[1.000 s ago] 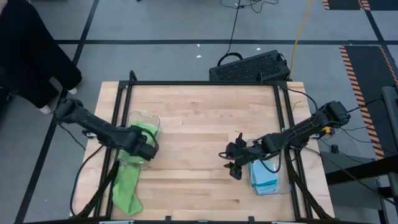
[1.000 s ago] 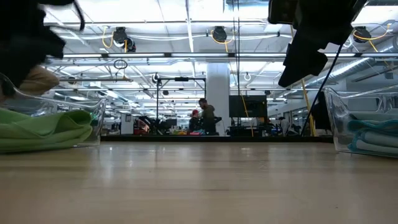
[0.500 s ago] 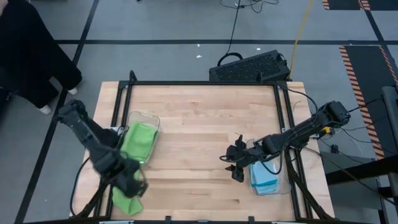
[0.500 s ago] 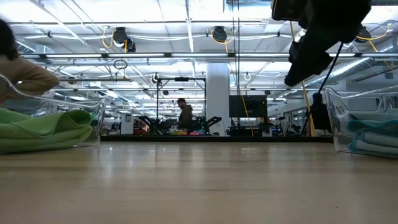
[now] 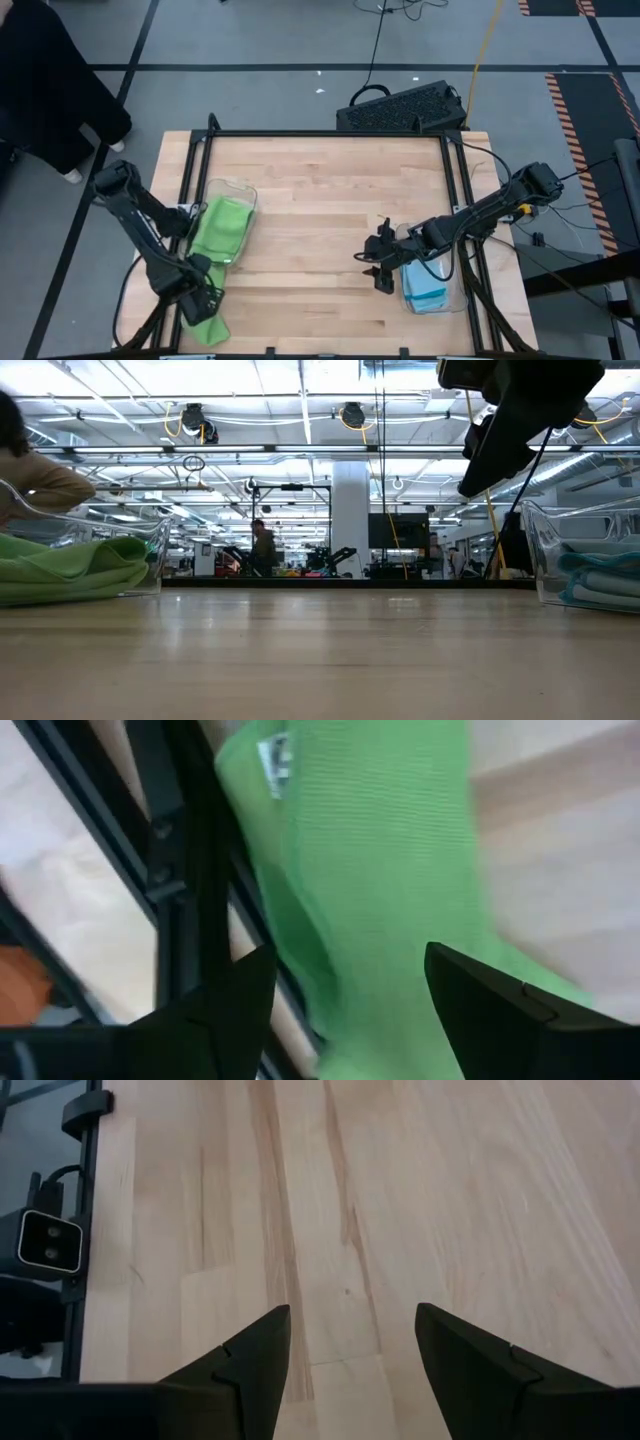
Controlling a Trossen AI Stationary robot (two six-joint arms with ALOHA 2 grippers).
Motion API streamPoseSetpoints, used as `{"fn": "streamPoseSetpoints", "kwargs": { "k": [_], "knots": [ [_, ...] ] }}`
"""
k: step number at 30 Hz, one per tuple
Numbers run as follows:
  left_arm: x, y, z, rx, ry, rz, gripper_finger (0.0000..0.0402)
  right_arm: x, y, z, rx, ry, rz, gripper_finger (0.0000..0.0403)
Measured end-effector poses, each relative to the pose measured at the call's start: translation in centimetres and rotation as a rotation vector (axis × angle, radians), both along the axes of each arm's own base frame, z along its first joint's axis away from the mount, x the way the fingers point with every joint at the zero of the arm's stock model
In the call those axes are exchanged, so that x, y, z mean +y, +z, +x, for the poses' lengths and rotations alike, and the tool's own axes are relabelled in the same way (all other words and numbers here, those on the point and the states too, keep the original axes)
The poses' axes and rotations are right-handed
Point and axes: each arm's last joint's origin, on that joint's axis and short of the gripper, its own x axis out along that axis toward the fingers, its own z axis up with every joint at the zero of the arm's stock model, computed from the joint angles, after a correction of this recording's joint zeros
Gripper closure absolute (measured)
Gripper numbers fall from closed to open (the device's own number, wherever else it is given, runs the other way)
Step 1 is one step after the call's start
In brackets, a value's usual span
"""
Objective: Sort microfiber towel by color & place in baskets
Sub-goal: Fold the green microfiber towel
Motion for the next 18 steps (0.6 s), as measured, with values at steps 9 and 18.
{"fn": "streamPoseSetpoints", "kwargs": {
  "k": [9, 18],
  "knots": [
    [-0.5, -2.2, -0.1, 0.032, -0.06, -0.174, 0.0248, 0.0, 0.0, 0.0, -0.008, -0.006, -0.003, 0.0195],
    [-1.9, -0.3, 1.8, -0.134, -0.042, -0.282, 0.039, -1.0, 0.2, 0.3, -0.066, -0.011, -0.198, 0.0195]
  ]
}}
